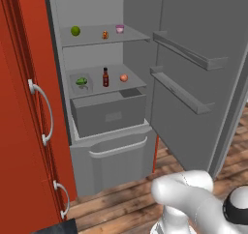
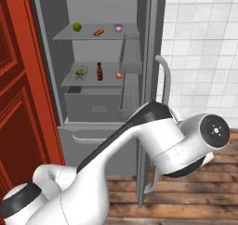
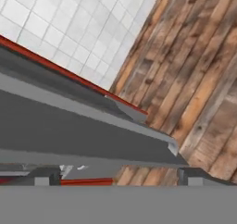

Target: Place the tupperware on the second highest shelf of the fridge. Make space for the tupperware among the existing items by rearranging them on the shelves if needed. Close the fridge door when finished.

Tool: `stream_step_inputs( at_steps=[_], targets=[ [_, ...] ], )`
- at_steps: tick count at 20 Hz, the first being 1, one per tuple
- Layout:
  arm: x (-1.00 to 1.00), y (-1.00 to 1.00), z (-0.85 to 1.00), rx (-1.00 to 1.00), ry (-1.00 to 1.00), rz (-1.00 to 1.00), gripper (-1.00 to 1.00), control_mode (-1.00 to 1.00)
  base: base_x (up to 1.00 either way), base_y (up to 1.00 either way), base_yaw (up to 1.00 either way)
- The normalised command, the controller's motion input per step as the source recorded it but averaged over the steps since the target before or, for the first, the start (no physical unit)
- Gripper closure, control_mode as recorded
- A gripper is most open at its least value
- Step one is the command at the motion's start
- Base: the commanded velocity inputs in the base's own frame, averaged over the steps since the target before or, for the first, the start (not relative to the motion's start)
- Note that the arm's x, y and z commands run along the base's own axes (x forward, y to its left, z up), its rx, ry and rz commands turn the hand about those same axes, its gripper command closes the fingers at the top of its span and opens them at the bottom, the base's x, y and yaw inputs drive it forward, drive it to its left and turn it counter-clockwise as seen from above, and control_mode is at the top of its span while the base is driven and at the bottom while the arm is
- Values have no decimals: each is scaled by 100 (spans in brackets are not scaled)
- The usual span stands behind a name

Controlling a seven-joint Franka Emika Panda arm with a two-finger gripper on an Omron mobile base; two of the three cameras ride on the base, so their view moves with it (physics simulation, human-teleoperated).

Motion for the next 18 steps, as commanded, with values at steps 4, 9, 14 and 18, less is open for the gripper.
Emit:
stream_step_inputs(
  at_steps=[4, 9, 14, 18],
  targets=[
    [49, -16, -28, 10, 0, 6, -100, -100, 0, 0, 0],
    [66, 0, -44, 6, 1, 10, -100, -100, 0, 0, 0],
    [57, 0, -45, 4, 3, 10, -100, -100, 0, 0, 0],
    [43, -4, -23, 12, 0, 4, -100, -100, 0, 0, 0]
  ],
)
